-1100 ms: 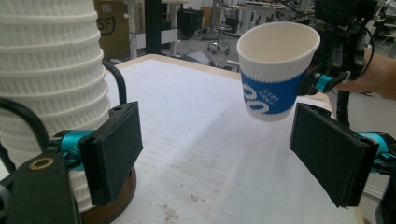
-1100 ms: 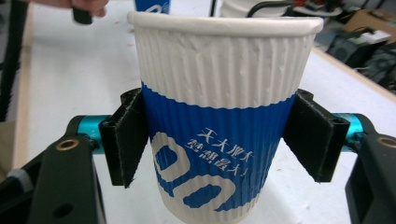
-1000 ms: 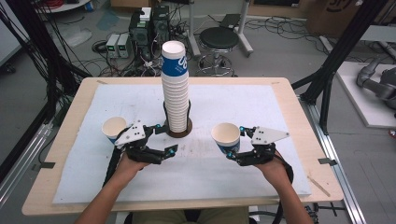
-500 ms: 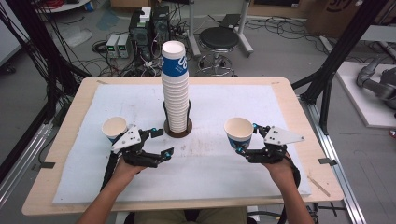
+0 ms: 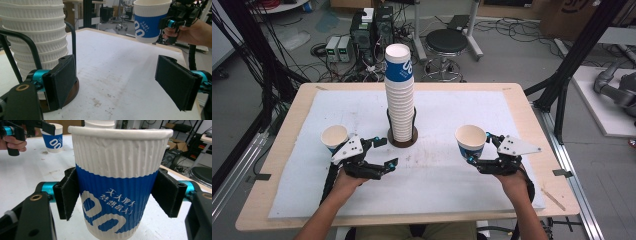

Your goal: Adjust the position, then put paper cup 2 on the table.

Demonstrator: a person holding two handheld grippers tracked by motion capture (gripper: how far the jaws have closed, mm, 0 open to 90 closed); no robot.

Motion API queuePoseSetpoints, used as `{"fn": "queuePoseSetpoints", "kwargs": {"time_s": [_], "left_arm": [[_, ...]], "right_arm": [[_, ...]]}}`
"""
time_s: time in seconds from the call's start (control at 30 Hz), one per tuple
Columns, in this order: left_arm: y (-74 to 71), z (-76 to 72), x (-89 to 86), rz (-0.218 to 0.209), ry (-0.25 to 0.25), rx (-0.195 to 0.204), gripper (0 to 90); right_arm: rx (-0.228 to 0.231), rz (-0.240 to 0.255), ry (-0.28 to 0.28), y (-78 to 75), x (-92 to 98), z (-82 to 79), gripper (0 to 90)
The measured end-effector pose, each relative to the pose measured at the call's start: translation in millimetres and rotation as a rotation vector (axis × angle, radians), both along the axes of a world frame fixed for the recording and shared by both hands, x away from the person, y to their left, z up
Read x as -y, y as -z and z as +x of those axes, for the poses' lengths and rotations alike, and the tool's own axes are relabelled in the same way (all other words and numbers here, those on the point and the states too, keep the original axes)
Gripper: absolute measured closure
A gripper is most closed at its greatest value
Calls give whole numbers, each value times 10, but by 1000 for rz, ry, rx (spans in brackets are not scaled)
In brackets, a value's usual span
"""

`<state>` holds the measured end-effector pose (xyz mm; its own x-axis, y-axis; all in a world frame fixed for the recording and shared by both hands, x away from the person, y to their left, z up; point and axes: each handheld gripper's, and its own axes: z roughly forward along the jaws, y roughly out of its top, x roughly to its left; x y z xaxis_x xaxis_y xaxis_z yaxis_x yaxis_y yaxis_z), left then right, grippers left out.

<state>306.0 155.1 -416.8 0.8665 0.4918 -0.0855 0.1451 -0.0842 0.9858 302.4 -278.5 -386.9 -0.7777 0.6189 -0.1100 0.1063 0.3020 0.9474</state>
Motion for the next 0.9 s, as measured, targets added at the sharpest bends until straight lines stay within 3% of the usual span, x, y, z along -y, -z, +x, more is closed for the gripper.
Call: {"fn": "queuePoseSetpoints", "kwargs": {"time_s": [0.5, 0.67, 0.9], "left_arm": [[10, -8, 3, -5, 8, -2, 171], [11, -11, 15, 0, 8, -3, 171], [12, -17, 43, 3, 12, -3, 171]], "right_arm": [[11, 12, 60, 36, 59, 61, 273], [-10, 1, 102, 106, 86, 149, 273], [-55, 40, 188, 200, 191, 293, 273]]}}
